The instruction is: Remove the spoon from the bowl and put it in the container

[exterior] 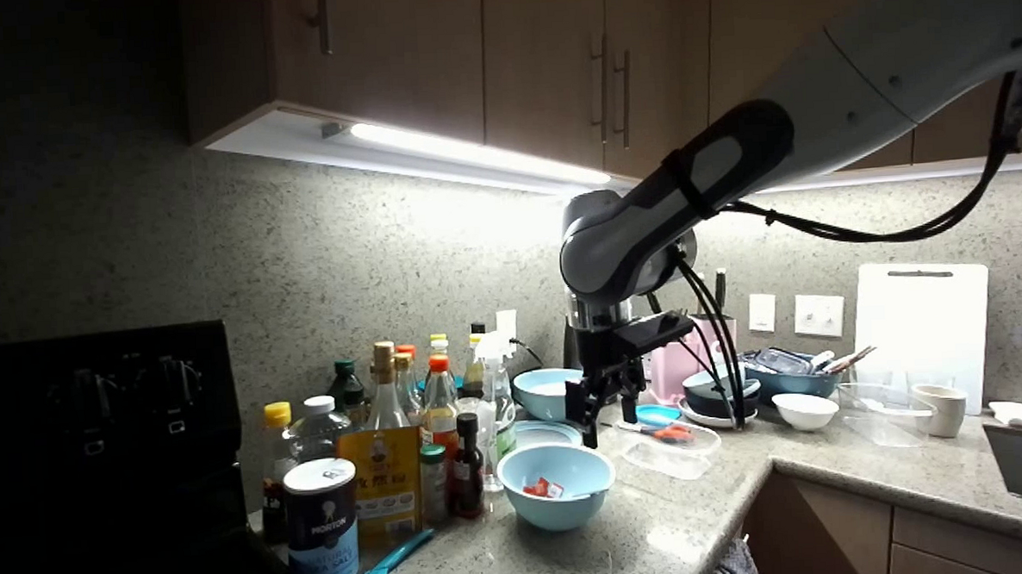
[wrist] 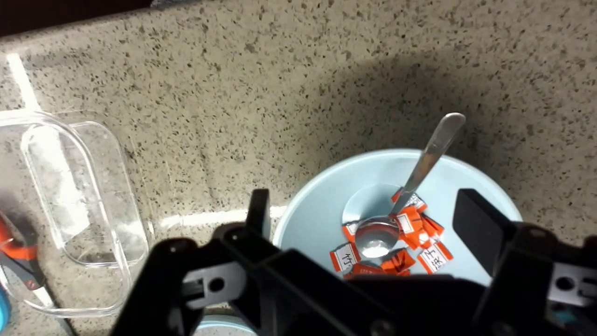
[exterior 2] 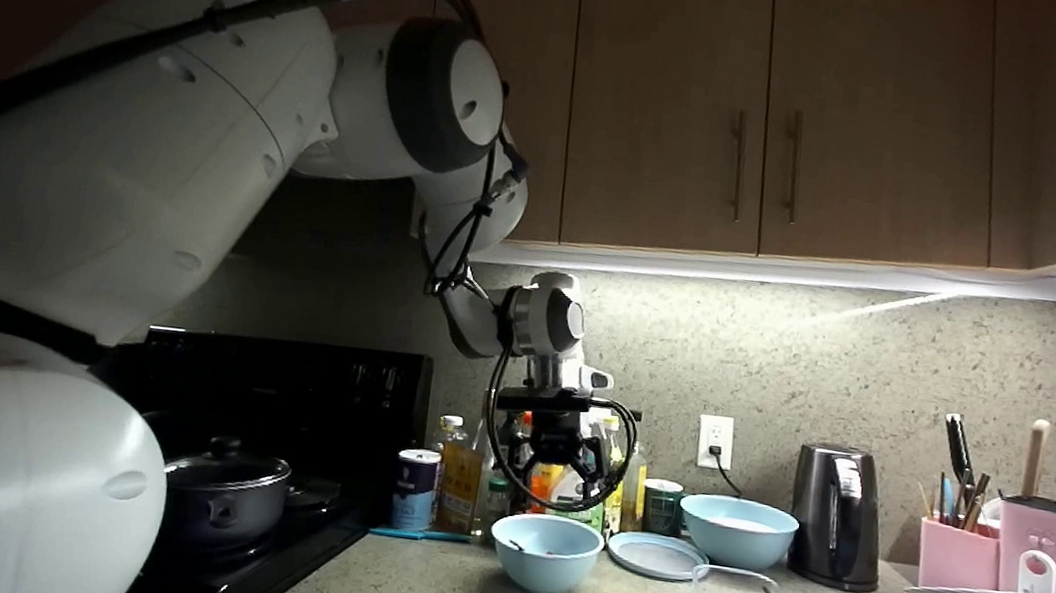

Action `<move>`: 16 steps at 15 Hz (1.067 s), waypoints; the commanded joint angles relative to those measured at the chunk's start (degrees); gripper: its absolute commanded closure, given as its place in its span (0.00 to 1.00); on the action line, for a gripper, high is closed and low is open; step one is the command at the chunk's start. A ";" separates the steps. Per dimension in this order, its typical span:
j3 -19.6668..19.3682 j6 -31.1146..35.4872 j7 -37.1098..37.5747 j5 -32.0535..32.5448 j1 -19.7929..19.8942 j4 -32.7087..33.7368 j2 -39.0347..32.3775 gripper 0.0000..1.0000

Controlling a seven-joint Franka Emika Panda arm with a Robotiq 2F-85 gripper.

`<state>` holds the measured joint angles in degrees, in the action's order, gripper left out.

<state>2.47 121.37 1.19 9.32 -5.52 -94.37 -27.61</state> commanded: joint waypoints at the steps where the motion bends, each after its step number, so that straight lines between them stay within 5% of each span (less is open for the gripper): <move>1: -0.26 0.00 -0.08 -0.17 -0.28 0.15 -0.29 0.00; 16: 1.42 -16.09 -1.78 0.02 -5.19 10.27 -9.91 0.00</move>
<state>3.78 107.85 0.89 9.34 -11.31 -87.33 -36.15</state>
